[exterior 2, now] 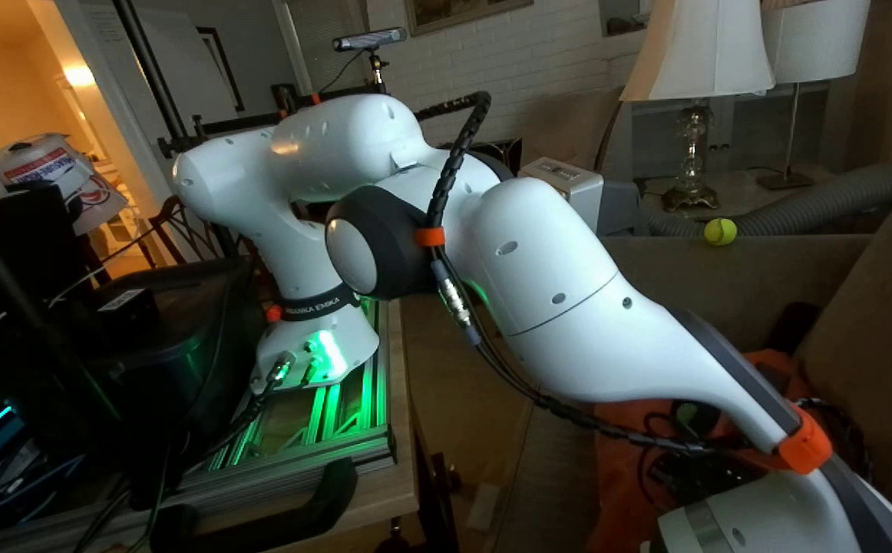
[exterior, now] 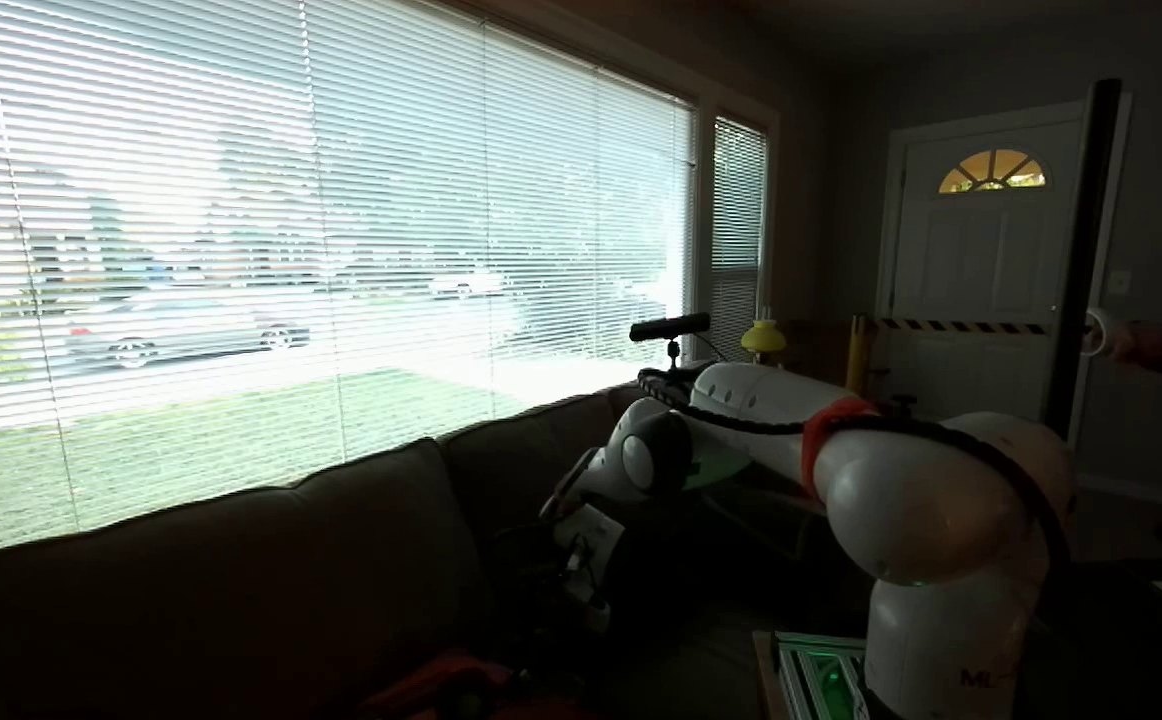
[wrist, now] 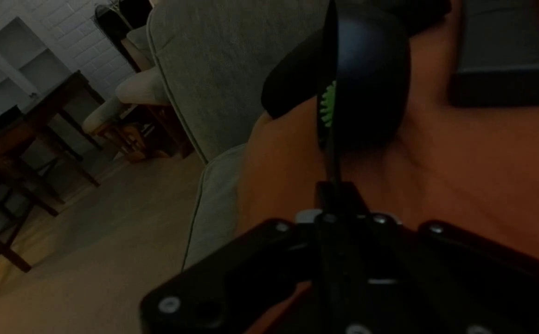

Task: Take the black object off of the armrest and the place item on the couch and place them on the pillow

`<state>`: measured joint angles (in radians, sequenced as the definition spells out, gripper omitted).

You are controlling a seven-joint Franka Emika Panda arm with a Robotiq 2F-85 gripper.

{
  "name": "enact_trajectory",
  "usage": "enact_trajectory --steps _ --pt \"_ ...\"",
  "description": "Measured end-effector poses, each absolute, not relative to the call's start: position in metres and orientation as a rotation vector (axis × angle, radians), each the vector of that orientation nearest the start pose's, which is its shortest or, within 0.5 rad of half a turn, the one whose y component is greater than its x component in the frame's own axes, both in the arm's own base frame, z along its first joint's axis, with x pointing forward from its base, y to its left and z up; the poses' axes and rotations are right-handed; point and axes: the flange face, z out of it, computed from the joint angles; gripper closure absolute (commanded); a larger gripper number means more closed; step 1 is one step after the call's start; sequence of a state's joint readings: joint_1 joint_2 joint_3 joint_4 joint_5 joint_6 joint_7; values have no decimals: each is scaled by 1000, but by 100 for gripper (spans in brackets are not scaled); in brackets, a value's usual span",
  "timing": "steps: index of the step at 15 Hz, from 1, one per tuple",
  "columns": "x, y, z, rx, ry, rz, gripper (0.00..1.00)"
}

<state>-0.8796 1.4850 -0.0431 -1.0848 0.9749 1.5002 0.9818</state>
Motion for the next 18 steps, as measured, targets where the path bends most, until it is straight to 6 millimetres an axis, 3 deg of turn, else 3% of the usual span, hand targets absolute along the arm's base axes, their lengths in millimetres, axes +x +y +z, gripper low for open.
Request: enact_trajectory --steps 10,12,18 --pt "475 -377 -97 -707 1851 1187 99" --pt "478 -377 -96 -707 1849 1182 68" --pt "481 -380 -93 -707 1855 1169 24"
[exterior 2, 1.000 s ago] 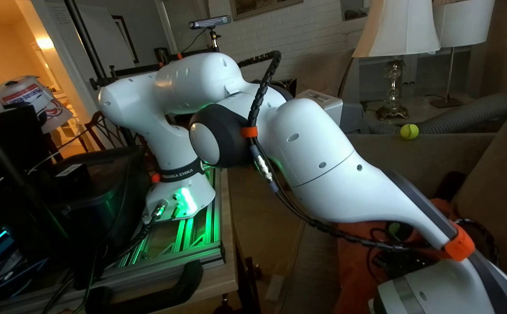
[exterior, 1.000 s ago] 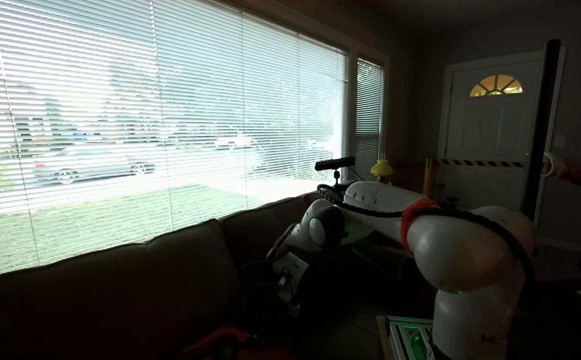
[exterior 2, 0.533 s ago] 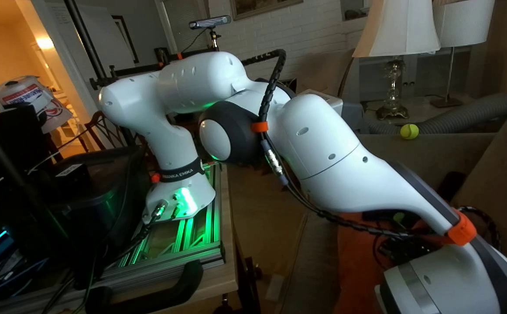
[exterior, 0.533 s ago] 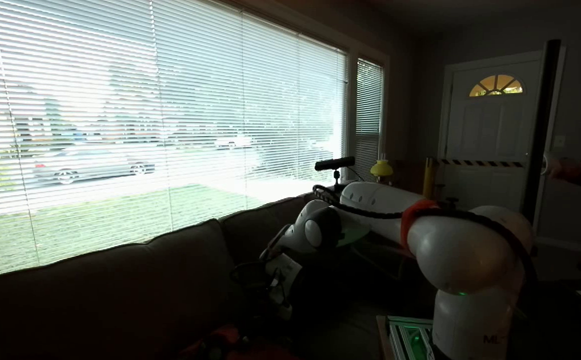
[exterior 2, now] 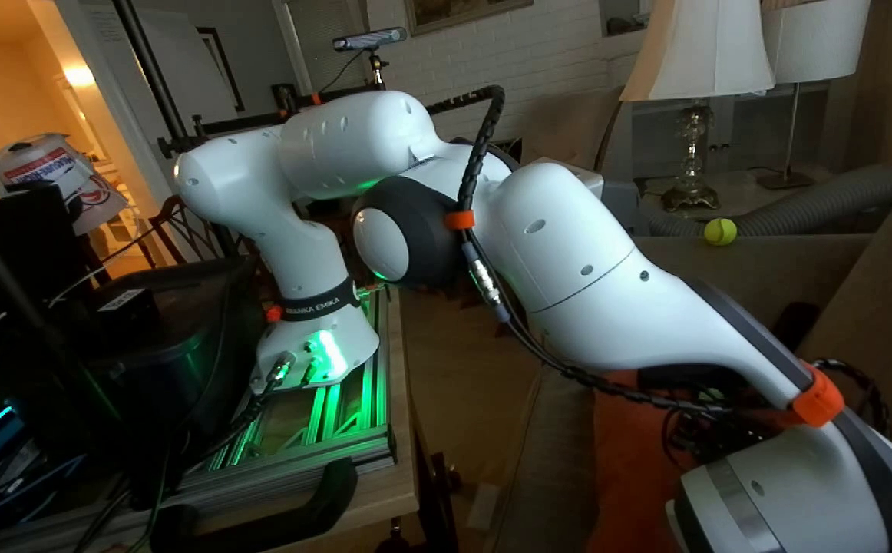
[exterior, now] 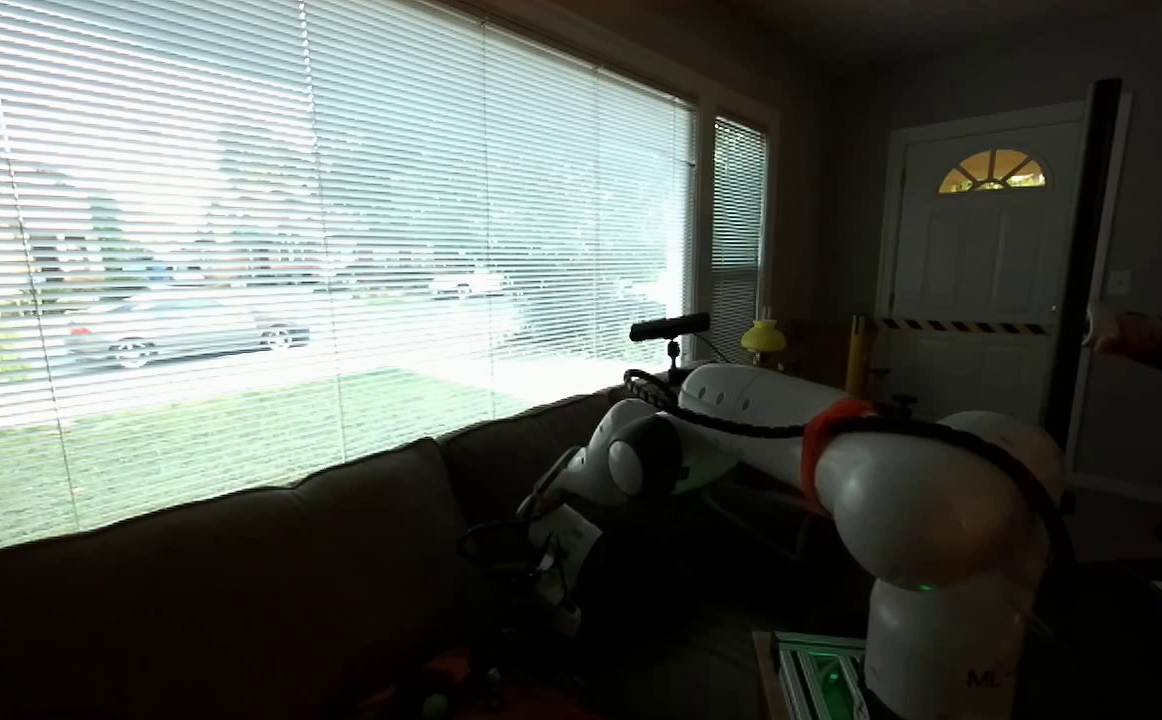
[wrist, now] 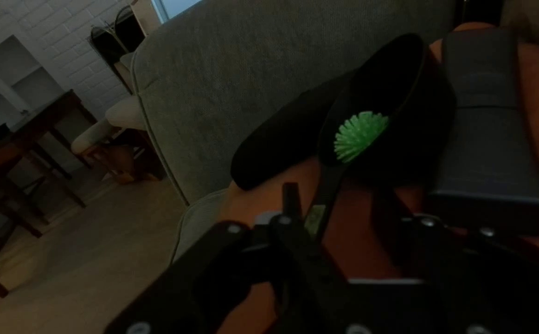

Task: Take the black object off of the armrest and the place item on the couch and place them on the pillow

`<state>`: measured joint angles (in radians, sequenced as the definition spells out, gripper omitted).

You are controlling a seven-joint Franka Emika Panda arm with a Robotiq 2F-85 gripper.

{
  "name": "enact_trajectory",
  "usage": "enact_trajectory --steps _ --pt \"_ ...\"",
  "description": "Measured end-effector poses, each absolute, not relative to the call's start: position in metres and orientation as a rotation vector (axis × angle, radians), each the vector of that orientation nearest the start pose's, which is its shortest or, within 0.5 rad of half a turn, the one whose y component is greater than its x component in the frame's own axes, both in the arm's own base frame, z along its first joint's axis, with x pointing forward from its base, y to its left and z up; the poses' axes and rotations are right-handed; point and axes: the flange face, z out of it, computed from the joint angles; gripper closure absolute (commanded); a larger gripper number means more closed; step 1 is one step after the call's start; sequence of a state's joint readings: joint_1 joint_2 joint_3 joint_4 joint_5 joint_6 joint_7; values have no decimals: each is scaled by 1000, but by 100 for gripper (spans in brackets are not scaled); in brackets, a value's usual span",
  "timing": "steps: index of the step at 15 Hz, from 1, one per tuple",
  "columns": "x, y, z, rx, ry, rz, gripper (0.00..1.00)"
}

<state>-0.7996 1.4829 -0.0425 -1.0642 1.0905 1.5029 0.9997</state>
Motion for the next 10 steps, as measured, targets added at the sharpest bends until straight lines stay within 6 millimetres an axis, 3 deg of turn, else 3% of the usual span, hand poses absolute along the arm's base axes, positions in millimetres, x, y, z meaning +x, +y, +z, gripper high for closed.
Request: enact_trajectory --steps 3,10 --pt "481 -384 -92 -712 1863 1160 1" --pt "475 -409 -83 -791 1902 1096 0"
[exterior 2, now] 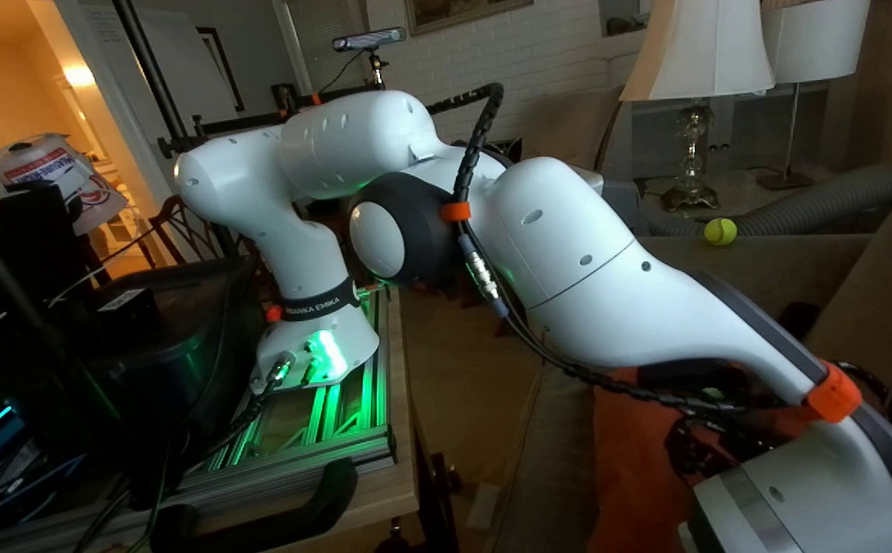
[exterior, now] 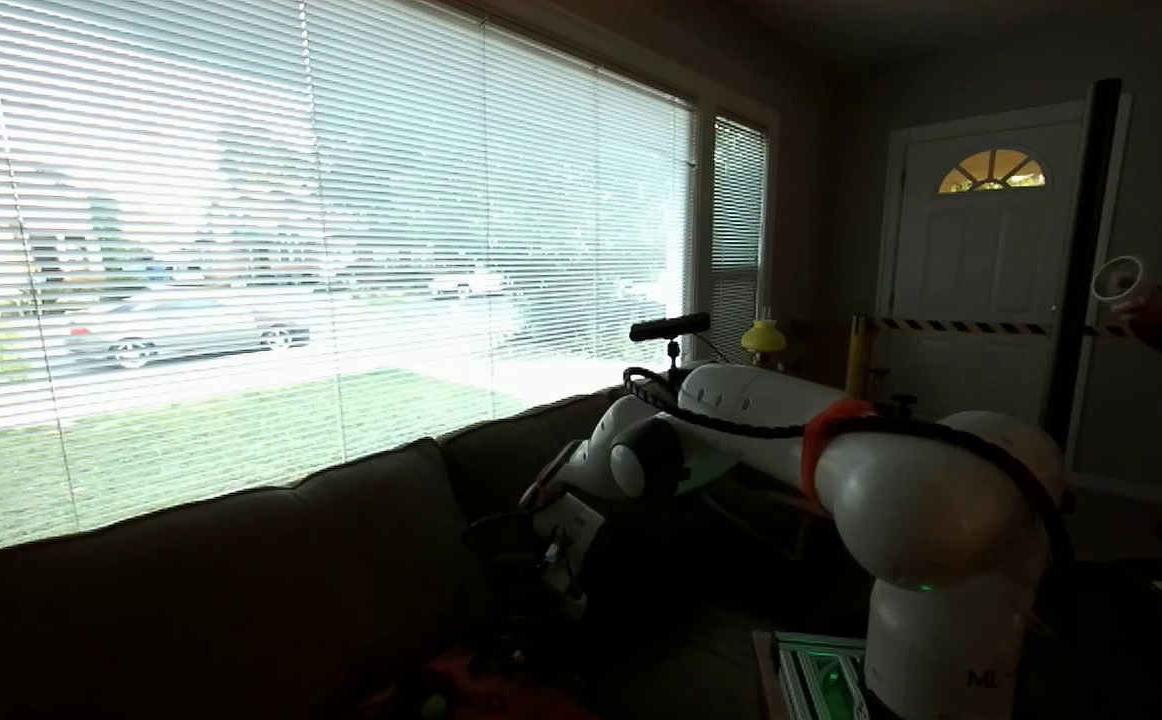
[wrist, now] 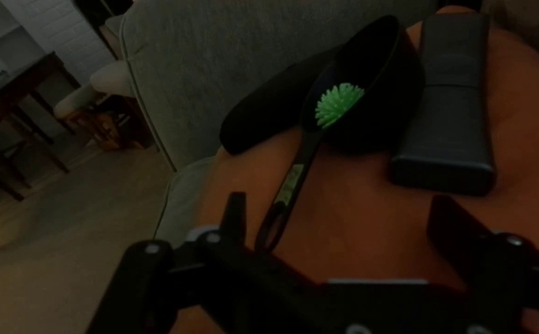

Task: Take the black object off of the armrest and the place item on the couch and place them on the pillow

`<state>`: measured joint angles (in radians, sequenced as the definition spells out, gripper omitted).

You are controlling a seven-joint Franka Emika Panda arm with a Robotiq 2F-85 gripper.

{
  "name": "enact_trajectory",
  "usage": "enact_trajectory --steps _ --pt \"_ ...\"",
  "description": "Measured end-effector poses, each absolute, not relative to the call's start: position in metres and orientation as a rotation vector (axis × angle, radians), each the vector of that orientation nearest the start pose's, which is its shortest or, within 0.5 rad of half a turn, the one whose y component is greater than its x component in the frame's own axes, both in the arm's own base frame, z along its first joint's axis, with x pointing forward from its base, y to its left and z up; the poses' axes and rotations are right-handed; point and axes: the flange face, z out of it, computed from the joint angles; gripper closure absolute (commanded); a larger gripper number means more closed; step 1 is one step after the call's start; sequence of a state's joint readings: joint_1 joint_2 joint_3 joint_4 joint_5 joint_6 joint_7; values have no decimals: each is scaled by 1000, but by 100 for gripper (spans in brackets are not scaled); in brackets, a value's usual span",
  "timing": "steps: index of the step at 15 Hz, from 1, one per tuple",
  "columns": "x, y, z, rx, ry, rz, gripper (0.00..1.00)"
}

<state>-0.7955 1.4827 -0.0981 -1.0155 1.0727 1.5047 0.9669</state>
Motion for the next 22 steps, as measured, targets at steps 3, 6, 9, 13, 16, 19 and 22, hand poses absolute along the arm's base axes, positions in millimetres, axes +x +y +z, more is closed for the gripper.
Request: enact_trajectory --steps 3,6,9,13,16,19,22 --pt "468 -425 -77 -956 1928 1049 0" --pt "470 -436 -60 -1134 1923 1000 0" --pt "485 -440 -32 -1318 1890 950 0" --pt "510 -430 13 -1576 1836 921 0" --pt "521 -415 48 -1775 1797 922 0" --pt "525 -396 81 -1974 1763 925 0" --pt "524 -375 108 -2175 1740 918 0"
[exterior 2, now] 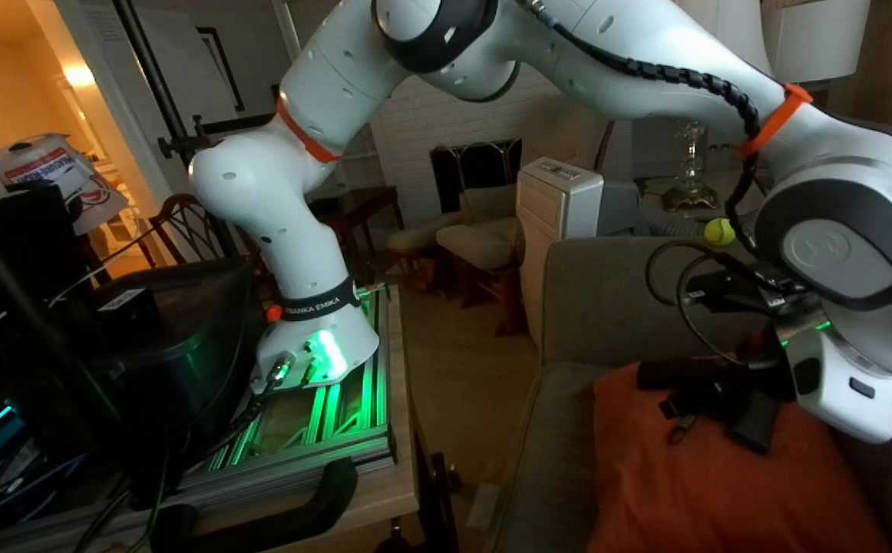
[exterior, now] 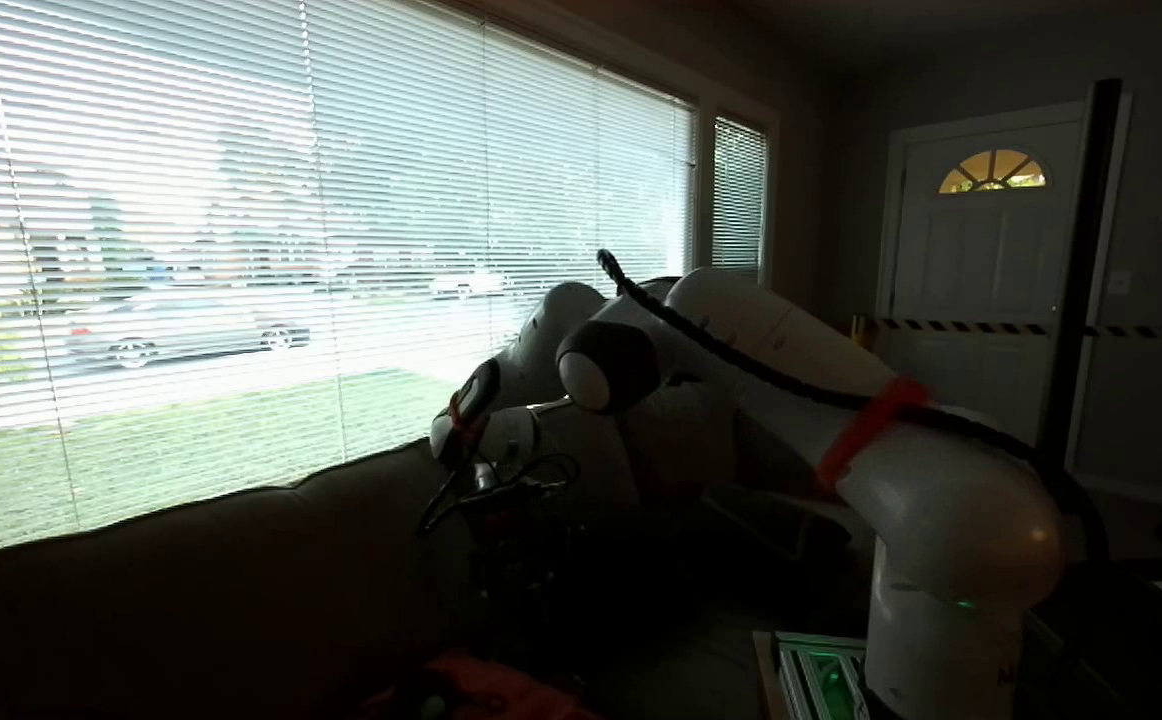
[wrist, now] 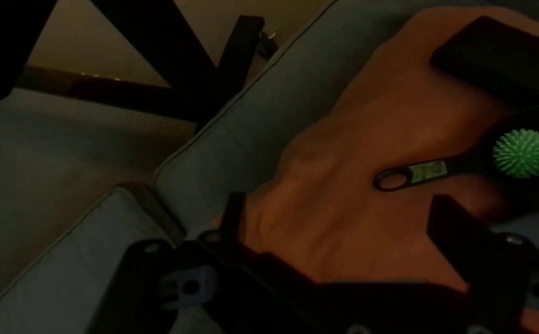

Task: Take the black object off of the armrest and the place item on the couch and place them on the pillow

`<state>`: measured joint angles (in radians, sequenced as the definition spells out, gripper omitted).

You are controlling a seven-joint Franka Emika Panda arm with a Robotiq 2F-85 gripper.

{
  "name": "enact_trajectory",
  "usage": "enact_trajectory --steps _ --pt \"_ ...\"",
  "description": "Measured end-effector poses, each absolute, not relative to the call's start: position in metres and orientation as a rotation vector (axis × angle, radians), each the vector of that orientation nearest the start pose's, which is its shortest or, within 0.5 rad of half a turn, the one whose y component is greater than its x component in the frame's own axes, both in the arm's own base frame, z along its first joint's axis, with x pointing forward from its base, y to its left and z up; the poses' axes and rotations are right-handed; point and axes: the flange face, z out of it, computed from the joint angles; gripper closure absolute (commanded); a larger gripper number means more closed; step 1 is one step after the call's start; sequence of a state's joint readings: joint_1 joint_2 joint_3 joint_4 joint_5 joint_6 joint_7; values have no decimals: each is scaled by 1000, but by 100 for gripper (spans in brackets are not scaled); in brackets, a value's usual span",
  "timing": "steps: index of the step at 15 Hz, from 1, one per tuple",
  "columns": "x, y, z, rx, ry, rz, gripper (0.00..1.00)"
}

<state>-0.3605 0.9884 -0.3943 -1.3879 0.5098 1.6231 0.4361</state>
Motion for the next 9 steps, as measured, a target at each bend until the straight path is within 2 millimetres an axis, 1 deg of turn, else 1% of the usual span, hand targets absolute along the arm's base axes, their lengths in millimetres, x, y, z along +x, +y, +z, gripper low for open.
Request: enact_trajectory --steps 4,9 --pt "518 -343 128 -2472 1699 881 0" --pt "503 -305 148 -2862 1558 766 0"
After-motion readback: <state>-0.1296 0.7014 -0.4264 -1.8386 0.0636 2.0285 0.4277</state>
